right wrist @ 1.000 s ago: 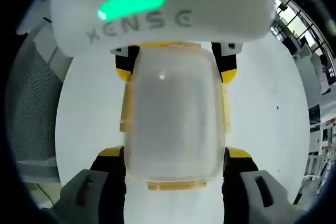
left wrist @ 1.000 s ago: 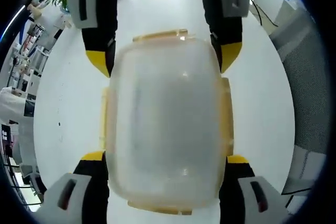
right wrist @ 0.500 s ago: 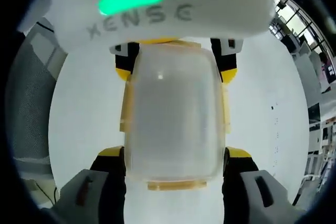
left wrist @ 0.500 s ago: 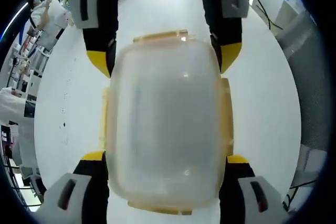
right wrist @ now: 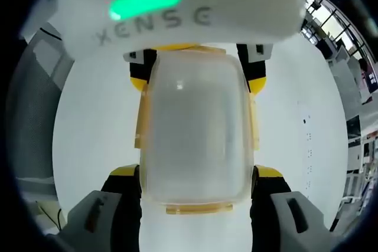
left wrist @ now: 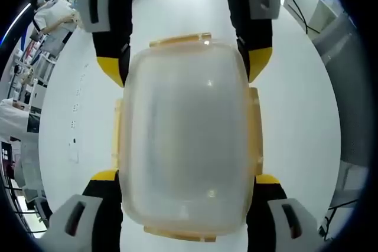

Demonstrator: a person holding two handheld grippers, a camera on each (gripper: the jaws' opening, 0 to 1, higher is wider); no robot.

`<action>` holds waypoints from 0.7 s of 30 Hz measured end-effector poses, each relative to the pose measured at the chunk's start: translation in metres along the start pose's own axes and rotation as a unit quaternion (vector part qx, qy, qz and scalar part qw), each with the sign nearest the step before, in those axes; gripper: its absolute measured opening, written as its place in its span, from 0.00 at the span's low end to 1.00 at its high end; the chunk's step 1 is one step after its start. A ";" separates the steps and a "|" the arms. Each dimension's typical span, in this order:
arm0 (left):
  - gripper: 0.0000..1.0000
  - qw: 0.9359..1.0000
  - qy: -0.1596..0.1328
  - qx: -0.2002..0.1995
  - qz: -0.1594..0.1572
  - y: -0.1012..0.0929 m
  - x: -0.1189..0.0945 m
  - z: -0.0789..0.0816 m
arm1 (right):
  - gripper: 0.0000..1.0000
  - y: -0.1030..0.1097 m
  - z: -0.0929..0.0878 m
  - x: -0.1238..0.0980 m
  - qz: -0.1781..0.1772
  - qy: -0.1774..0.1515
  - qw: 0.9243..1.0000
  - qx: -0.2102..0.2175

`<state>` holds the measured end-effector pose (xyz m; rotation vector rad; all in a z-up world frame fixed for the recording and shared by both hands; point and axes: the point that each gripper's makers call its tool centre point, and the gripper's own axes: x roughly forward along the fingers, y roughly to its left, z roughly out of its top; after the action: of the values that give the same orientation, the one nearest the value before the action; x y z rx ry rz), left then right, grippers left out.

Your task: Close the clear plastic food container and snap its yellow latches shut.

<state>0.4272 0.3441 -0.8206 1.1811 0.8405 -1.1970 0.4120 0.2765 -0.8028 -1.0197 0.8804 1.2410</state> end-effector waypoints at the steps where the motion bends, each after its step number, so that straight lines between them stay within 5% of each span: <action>1: 0.86 1.000 0.000 0.000 0.000 0.001 0.000 0.000 | 0.74 0.000 0.000 0.000 0.000 0.000 1.000 0.000; 15: 0.86 1.000 -0.012 0.002 -0.001 0.002 -0.001 0.001 | 0.74 -0.001 0.001 -0.001 -0.001 -0.008 1.000 0.002; 19: 0.86 1.000 -0.025 0.002 0.001 0.002 -0.002 0.002 | 0.74 -0.001 0.001 -0.002 -0.001 -0.026 1.000 0.002; 21: 0.86 0.999 -0.038 -0.002 0.003 0.002 -0.004 0.001 | 0.74 -0.002 0.007 -0.003 -0.006 -0.063 0.998 -0.006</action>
<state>0.4285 0.3438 -0.8163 1.1278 0.7813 -1.2275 0.4133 0.2821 -0.7977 -0.9437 0.7699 1.2880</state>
